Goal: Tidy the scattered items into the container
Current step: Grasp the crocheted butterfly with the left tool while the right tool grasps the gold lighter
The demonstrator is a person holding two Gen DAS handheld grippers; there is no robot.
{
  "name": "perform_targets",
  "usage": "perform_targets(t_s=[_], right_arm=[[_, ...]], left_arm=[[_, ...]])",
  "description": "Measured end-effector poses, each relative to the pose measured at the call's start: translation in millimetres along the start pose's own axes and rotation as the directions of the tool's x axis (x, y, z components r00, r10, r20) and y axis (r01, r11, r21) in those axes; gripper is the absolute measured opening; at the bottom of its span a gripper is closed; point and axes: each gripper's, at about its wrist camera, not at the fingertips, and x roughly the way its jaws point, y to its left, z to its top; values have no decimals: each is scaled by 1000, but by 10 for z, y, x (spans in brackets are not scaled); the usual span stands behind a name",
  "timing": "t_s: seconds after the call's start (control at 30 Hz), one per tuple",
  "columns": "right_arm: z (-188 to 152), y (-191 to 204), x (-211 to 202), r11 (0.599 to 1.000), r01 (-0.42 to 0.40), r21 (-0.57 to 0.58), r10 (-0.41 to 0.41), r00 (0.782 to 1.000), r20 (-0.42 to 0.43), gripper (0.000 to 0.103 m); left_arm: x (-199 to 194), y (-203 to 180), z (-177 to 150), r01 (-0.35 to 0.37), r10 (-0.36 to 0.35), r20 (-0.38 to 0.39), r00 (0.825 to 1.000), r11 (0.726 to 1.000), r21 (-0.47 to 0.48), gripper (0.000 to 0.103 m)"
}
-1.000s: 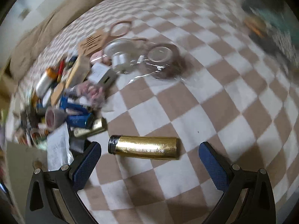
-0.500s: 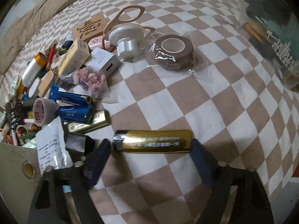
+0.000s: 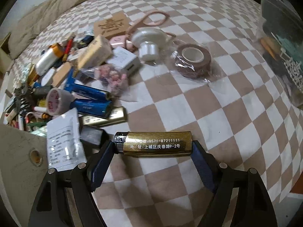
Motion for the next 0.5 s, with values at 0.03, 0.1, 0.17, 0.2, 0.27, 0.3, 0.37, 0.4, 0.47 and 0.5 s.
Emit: perform_targets(t_s=[0.03,0.1,0.17,0.2,0.27,0.3,0.37,0.4,0.47,0.5], right_arm=[[6,15,-22,1000,-7,-4,7,1000,6,81],[23,42,-61,1000,-27,-7,27,1000,14,81],[32,60,-106,999,-45,-10,45,999,21,81],[37,77,-121,999,-50,-13,51,998,23,81],[47,117,-142,998,-59,-17,60,998,28,82],[37,121,-163,998,-66,-20,66,997,30,82],[27,141,-185,997,-71,-24,72,997,33,81],[33,160,-195,997,-73,-26,74,997,36,81],[36,159,-239,996,-81,-29,82,996,43,81],[38,157,-265,996,-87,-29,88,995,47,81]], left_arm=[[-12,19,-5,6,-6,0,1000,1000,-8,22],[-47,40,-24,16,-16,0,1000,1000,-20,20],[-95,20,-69,19,-19,2,1000,1000,-22,18],[-111,18,-88,20,-20,-1,1000,1000,-25,18],[-101,54,-87,18,-18,-9,1000,999,-34,17],[-109,69,-98,18,-19,-12,1000,999,-43,17],[-131,74,-130,17,-18,-14,1000,998,-55,17],[-144,72,-142,14,-15,-16,1000,998,-56,17],[-177,75,-155,14,-15,-16,1000,998,-64,17],[-199,83,-158,18,-19,-14,1000,997,-70,16]])
